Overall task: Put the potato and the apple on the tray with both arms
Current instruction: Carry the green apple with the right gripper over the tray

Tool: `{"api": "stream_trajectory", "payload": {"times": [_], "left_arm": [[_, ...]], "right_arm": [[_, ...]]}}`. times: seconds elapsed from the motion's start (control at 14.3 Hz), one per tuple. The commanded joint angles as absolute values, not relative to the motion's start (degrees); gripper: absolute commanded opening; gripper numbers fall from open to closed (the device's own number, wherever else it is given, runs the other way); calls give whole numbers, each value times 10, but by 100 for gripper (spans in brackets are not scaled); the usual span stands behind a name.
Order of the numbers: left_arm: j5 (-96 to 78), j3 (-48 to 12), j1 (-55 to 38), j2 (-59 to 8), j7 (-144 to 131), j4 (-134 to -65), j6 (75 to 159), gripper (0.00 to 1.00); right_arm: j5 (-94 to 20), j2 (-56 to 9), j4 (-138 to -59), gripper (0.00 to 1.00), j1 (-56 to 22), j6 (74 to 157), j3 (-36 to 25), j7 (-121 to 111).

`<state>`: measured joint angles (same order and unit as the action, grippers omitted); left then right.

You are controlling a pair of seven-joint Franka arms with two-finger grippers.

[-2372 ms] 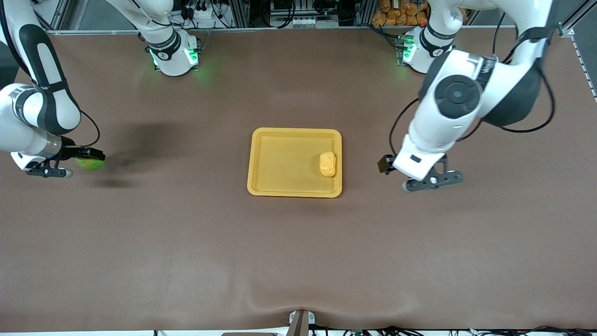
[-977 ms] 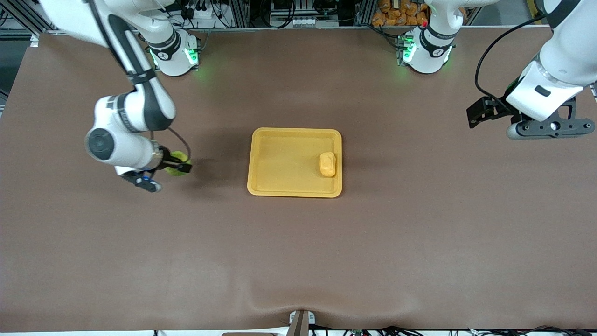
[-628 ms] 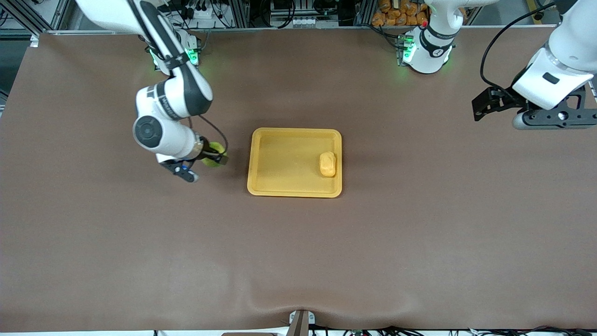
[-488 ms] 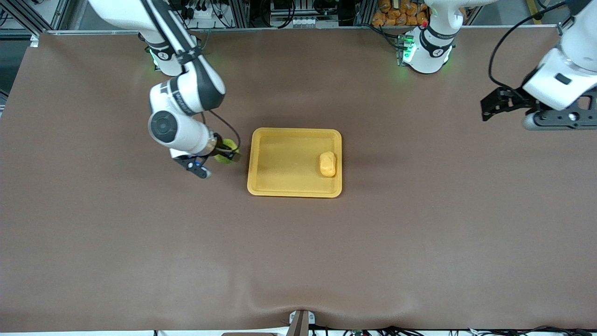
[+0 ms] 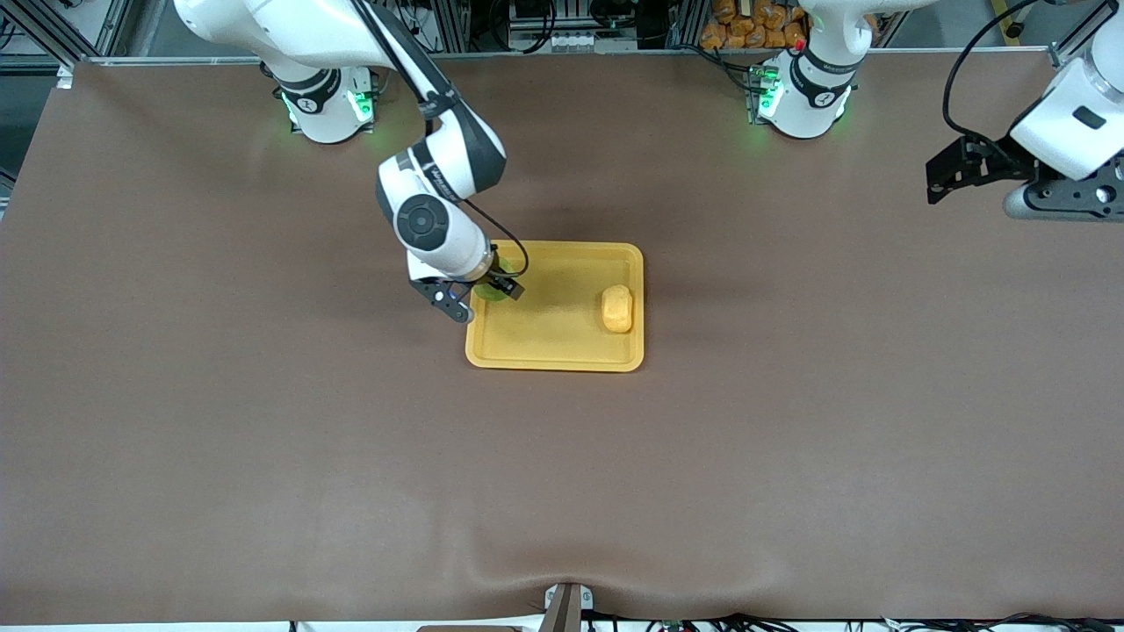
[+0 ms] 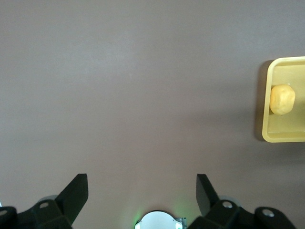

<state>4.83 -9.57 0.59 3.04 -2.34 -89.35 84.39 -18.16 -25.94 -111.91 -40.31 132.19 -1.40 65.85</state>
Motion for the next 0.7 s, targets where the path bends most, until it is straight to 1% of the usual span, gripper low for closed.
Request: {"api": "stream_trajectory", "payload": {"times": [0.0, 0.21, 0.28, 0.42, 0.49, 0.56, 0.63], "left_arm": [[43, -74, -17, 50, -24, -900, 834, 100], [43, -62, -28, 66, -25, -912, 834, 100], [42, -62, -26, 67, -25, -912, 834, 100], [40, -62, -20, 61, -16, -908, 834, 100], [40, -62, -18, 59, -14, -908, 834, 100], [40, -62, -18, 58, -13, -906, 834, 100], [39, -62, -18, 55, -13, -904, 834, 100]], "right_arm": [[-207, -288, -1102, 0, -430, 1345, -22, 682], [-221, -305, -1102, 0, -441, 1367, -22, 682], [-222, -308, -1102, 8, -441, 1367, -22, 682], [-222, -319, -1100, 32, -440, 1377, -23, 682], [-222, -327, -1094, 59, -439, 1380, -23, 689], [-221, -336, -1080, 100, -437, 1376, -23, 725], [-215, -341, -1062, 100, -435, 1370, -23, 767]]}}
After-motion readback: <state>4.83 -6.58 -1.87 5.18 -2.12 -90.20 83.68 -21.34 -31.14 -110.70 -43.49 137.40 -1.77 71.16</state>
